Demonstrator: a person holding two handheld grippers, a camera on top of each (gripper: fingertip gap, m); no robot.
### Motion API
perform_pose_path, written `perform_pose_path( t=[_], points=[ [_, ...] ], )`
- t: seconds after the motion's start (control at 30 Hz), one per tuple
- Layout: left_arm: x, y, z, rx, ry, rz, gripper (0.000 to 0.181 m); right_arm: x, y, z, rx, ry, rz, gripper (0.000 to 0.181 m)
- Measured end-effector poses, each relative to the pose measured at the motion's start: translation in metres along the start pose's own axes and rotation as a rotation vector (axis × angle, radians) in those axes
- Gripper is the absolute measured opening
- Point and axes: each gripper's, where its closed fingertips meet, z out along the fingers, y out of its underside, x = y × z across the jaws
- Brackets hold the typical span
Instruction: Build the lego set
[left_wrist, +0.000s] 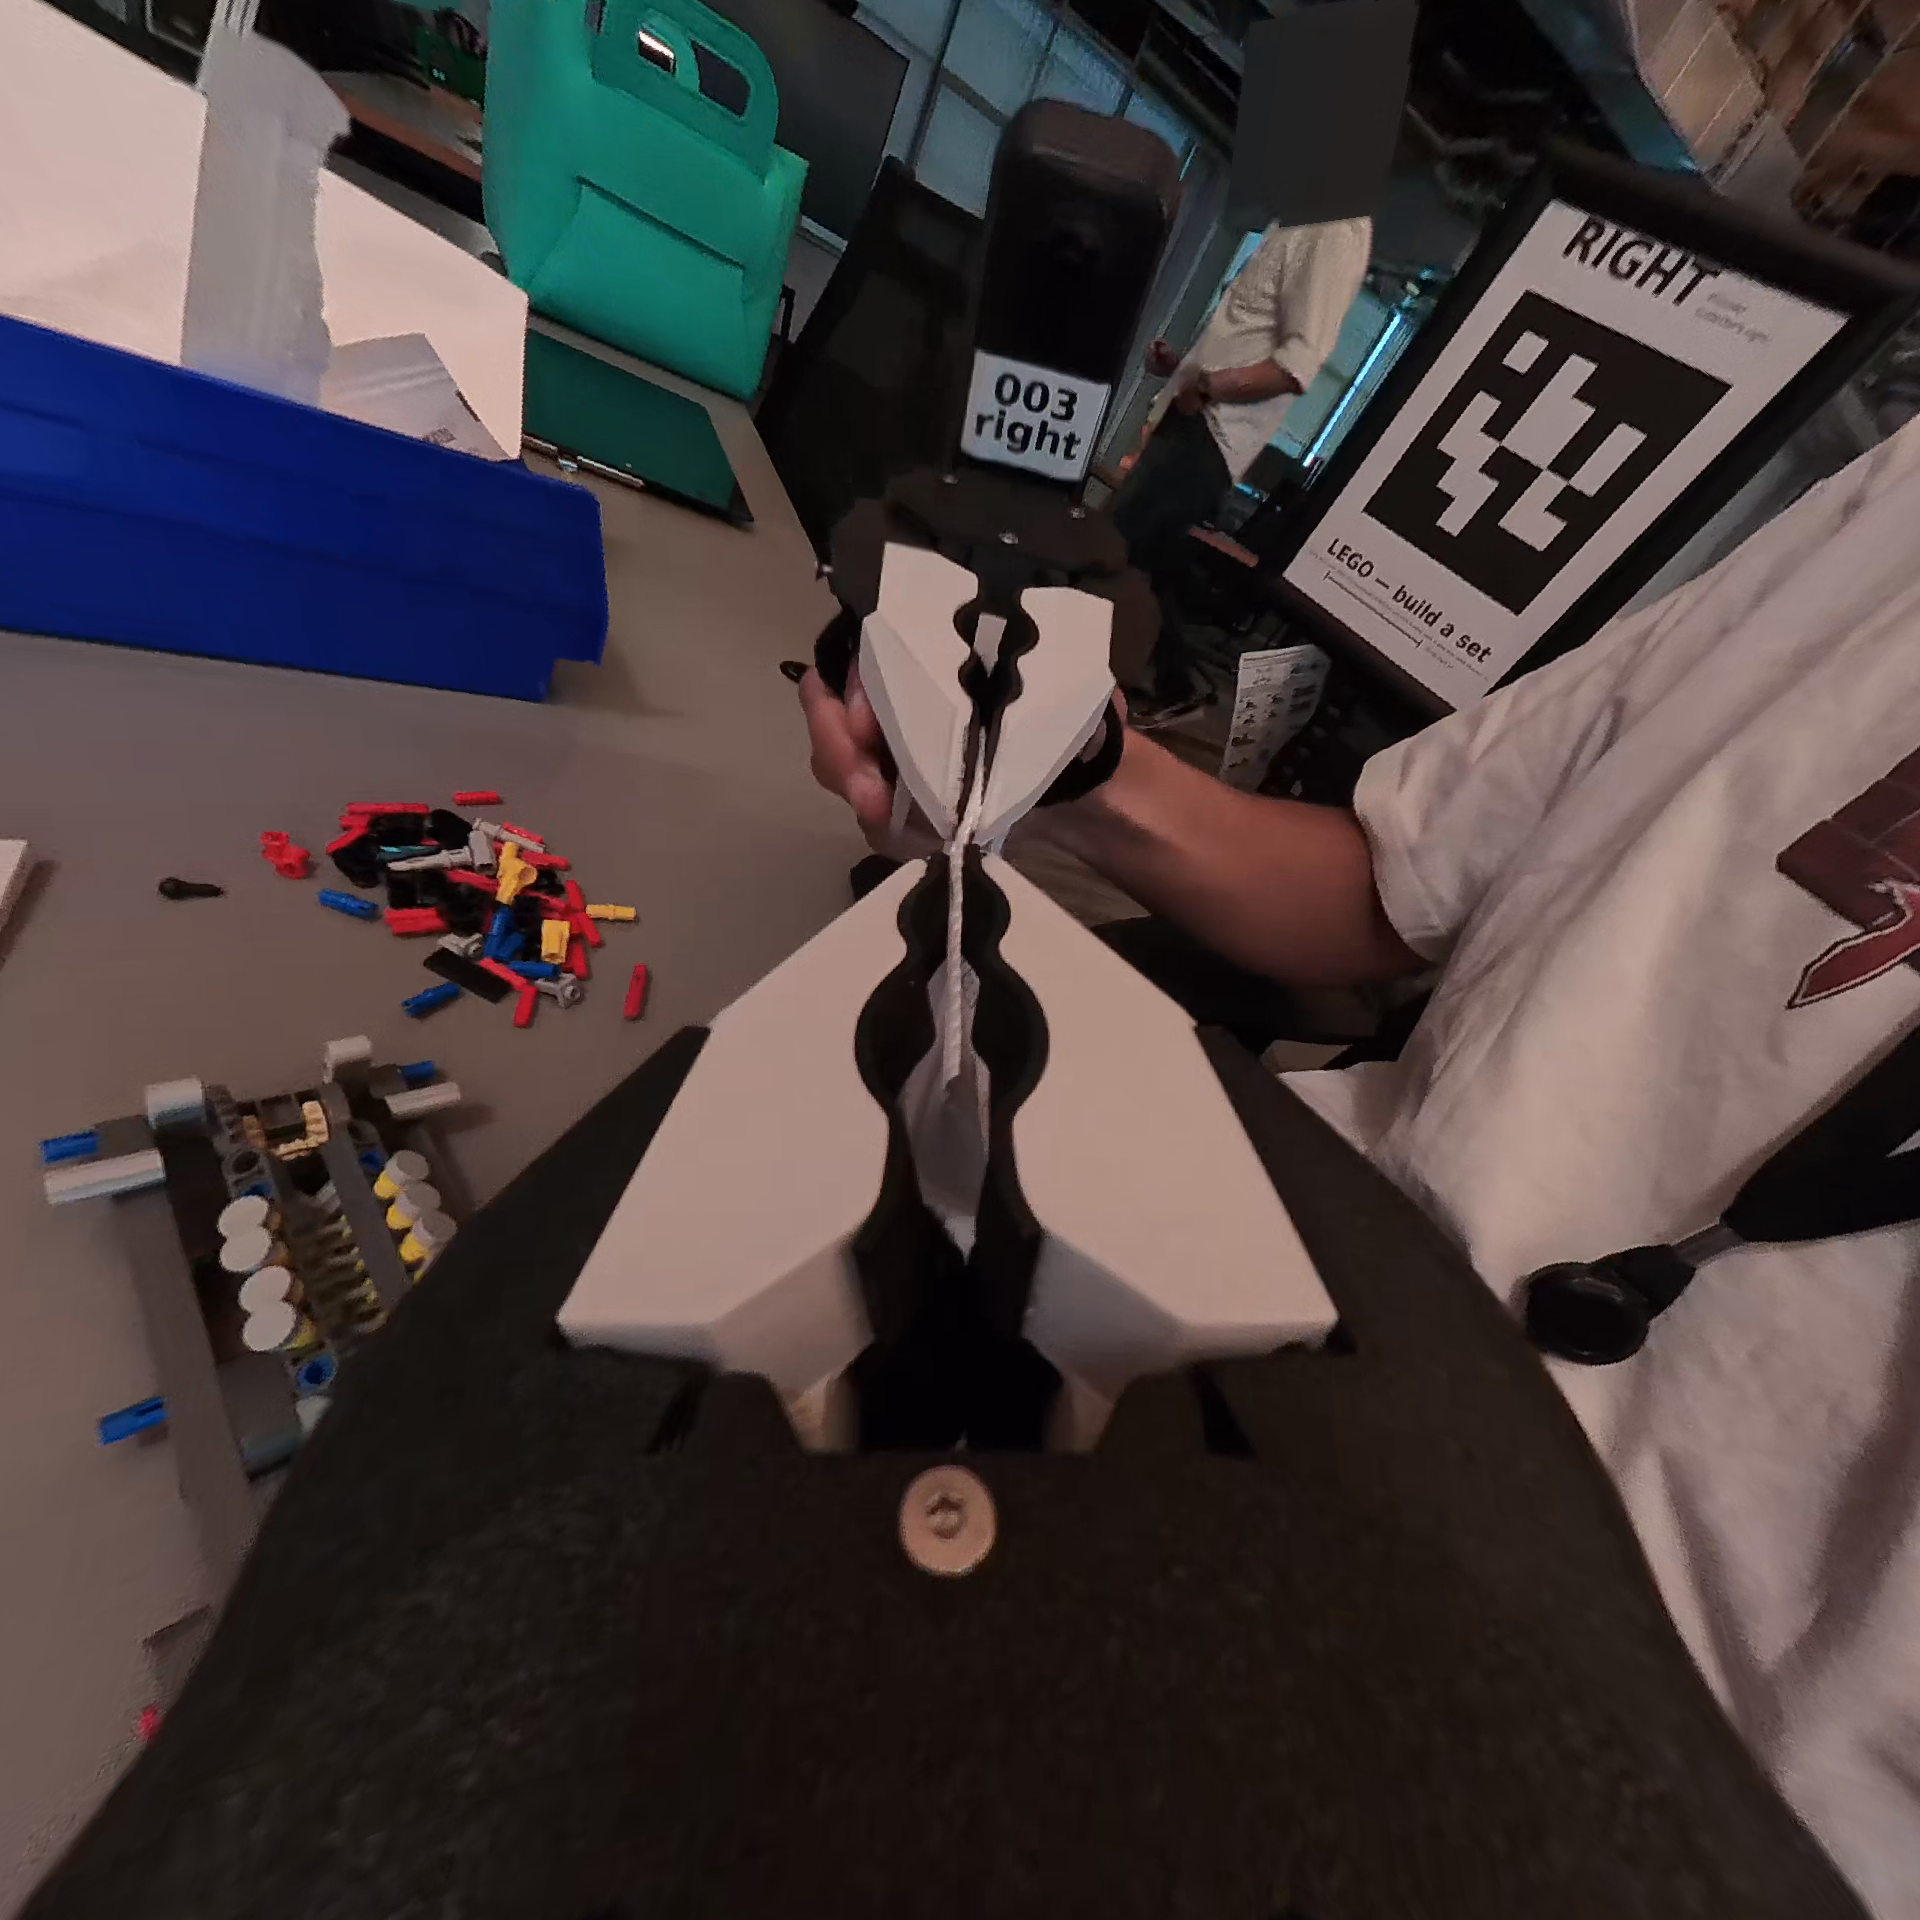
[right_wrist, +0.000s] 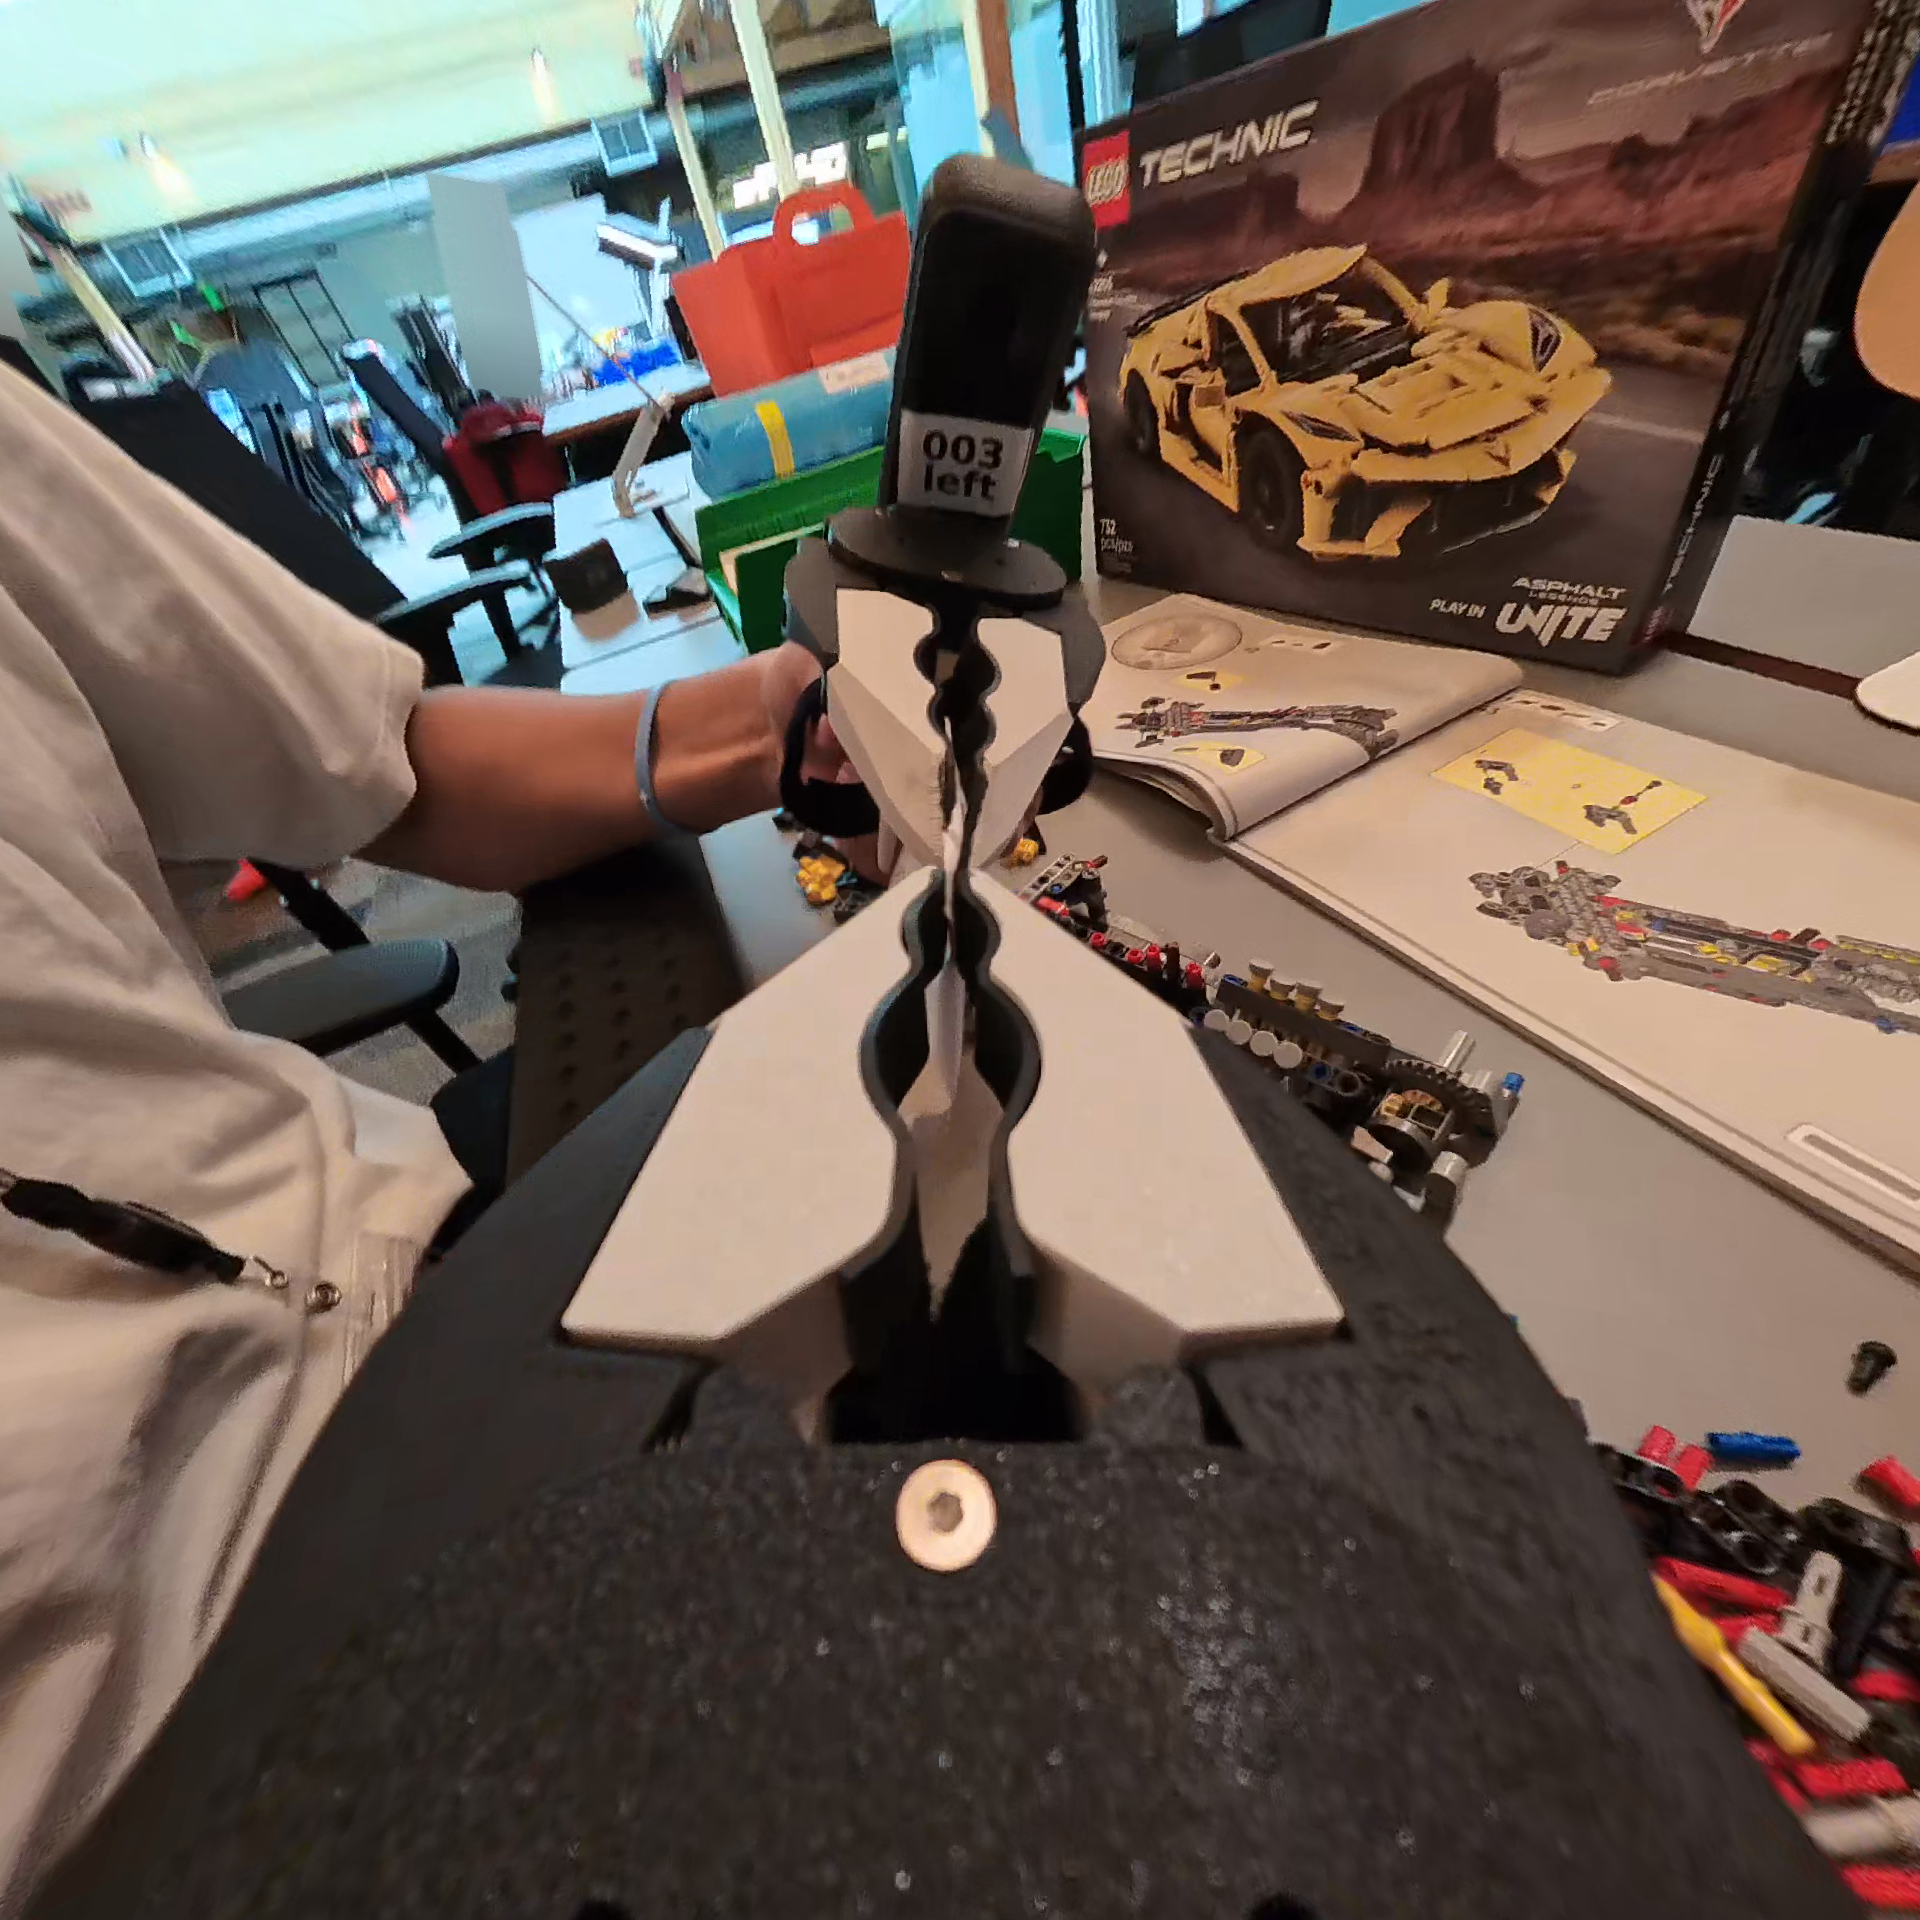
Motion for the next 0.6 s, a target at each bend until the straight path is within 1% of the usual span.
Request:
perform_pose_path(
  t=[0.1, 0.2, 0.27, 0.3, 0.37, 0.43, 0.47, 0.6],
  points=[
    [-0.003, 0.001, 0.000, 0.006, 0.008, -0.056, 0.000, 0.003, 0.000, 0.002, 0.059, 0.006, 0.032, 0.000],
    [-0.005, 0.000, -0.002, 0.022, 0.031, -0.149, 0.000, 0.005, -0.001, 0.003, 0.081, 0.025, 0.008, 0.000],
    [-0.009, 0.001, -0.002, 0.035, 0.059, -0.287, 0.000, 0.007, 0.001, 0.005, 0.056, 0.081, -0.094, 0.000],
    [-0.009, 0.000, -0.003, 0.053, 0.097, -0.370, 0.000, 0.007, 0.001, 0.006, 0.042, 0.114, -0.178, 0.000],
    [-0.009, 0.003, -0.004, 0.071, 0.161, -0.483, 0.000, 0.006, 0.004, 0.008, -0.029, 0.164, -0.321, 0.000],
    [-0.009, 0.006, -0.004, 0.058, 0.179, -0.509, 0.000, 0.004, 0.008, 0.010, -0.089, 0.175, -0.404, 0.000],
    [-0.007, 0.007, -0.004, 0.043, 0.180, -0.496, 0.000, 0.001, 0.009, 0.010, -0.098, 0.151, -0.412, 0.000],
    [0.000, 0.006, -0.003, 0.028, 0.204, -0.497, 0.000, -0.006, 0.006, 0.007, -0.052, 0.042, -0.355, 0.000]
  ],
)
